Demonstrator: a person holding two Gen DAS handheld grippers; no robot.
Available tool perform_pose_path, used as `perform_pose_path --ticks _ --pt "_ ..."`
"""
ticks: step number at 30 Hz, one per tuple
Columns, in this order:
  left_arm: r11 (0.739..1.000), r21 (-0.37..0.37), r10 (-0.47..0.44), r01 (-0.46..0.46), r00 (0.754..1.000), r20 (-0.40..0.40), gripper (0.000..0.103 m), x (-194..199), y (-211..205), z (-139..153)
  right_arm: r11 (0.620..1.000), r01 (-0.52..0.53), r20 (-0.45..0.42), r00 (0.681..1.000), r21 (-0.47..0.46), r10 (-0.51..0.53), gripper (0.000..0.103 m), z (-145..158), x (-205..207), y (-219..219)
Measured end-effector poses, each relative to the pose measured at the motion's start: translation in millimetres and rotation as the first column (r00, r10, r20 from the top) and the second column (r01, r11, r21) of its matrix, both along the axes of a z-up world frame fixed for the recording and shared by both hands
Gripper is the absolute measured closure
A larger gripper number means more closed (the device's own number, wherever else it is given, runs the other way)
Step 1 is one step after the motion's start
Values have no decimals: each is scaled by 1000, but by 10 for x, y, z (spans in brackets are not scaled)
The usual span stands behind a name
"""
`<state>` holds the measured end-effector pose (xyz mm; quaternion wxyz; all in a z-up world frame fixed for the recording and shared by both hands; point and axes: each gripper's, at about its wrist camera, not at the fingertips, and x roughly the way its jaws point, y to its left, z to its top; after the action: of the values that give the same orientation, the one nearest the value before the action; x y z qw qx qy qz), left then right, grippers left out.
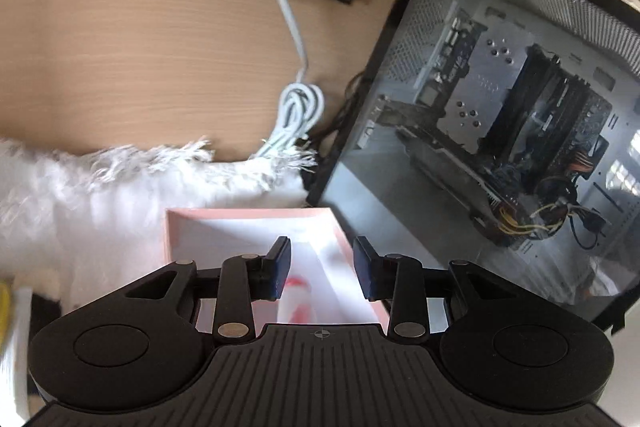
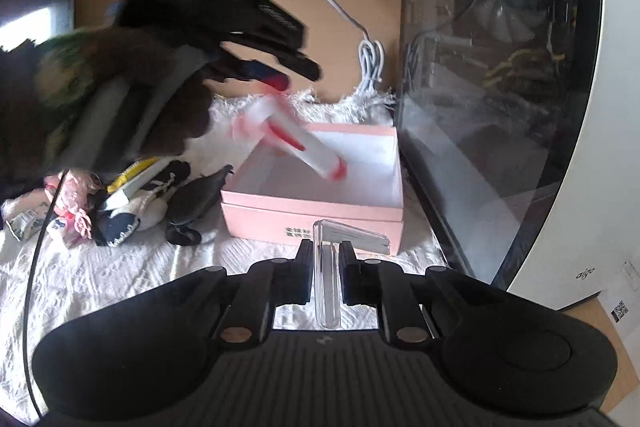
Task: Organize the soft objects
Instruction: 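Carry the rocket and clear stand into the pink box and open both grippers, then grasp the black mesh pad with the right gripper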
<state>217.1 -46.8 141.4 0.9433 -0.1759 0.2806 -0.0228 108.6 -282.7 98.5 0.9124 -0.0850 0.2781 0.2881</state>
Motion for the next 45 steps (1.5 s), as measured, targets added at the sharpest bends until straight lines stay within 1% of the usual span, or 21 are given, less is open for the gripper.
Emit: perform_pose_path --ticks 3,5,8,11,13,14,16,18,19,21,23,26,29,30,32,34,35,36,40,42,45 --pt "998 -36 58 -58 998 21 65 -425 82 -100 1000 -24 29 999 3 24 90 46 114 25" --pt "995 -34 93 -93 995 23 65 -799 151 -134 999 -40 60 997 16 39 90 146 246 93" --pt "988 23 151 -150 988 -21 65 -1170 233 -247 997 -52 98 994 51 47 90 380 544 331" --pt "980 122 174 -158 976 -129 65 -1352 278 -397 994 -48 123 992 93 36 86 578 1002 582" --pt "974 174 175 -145 969 -176 65 -1489 312 -481 996 -34 92 995 80 27 46 599 1315 786" --pt "973 183 177 -143 967 -184 65 -1586 345 -508 997 -37 57 998 62 33 43 577 1451 892" --pt "973 181 179 -144 964 -197 65 -1751 422 -551 997 -62 -7 998 47 62 43 480 1554 1049" --pt "975 160 187 -154 959 -215 65 -1918 542 -596 992 -122 -78 989 28 124 43 314 1550 1181" --pt "977 145 187 -157 956 -225 65 -2012 600 -614 992 -124 -123 985 2 123 43 198 1548 1257" --pt "980 110 186 -164 953 -240 65 -2117 721 -642 995 -87 -213 974 -51 74 43 -27 1532 1355" --pt "983 82 180 -165 954 -239 65 -2211 815 -672 997 -47 -287 957 -54 29 43 -181 1565 1364" --pt "985 43 173 -167 959 -226 65 -2272 938 -709 1000 15 -424 905 -26 -25 44 -294 1710 1347" --pt "988 -8 148 -153 968 -201 65 -2279 1037 -740 996 82 -560 826 17 -59 65 -427 1884 1326" --pt "989 -23 139 -146 971 -196 65 -2275 1067 -756 995 96 -567 821 27 -64 76 -435 1896 1326" --pt "990 -43 122 -132 975 -188 65 -2281 1113 -774 994 111 -500 860 -11 -101 76 -387 1918 1394" --pt "993 -52 97 -108 979 -180 65 -2270 1149 -802 991 122 -391 911 -53 -133 76 -307 1952 1485" --pt "994 -55 84 -95 981 -177 65 -2256 1160 -818 990 126 -346 928 -67 -141 75 -272 1985 1535" --pt "995 -60 71 -83 982 -175 65 -2242 1173 -840 989 129 -320 936 -74 -146 74 -261 2016 1575" --pt "996 -52 64 -74 983 -173 65 -2203 1196 -902 983 156 -314 932 -102 -180 63 -269 2025 1669" --pt "994 -34 92 -99 980 -175 65 -2225 1195 -894 991 108 -271 954 -81 -126 59 -197 1795 1705" --pt "988 -19 144 -150 973 -180 65 -2310 1197 -866 998 -33 -203 979 -48 22 57 -102 1350 1785"
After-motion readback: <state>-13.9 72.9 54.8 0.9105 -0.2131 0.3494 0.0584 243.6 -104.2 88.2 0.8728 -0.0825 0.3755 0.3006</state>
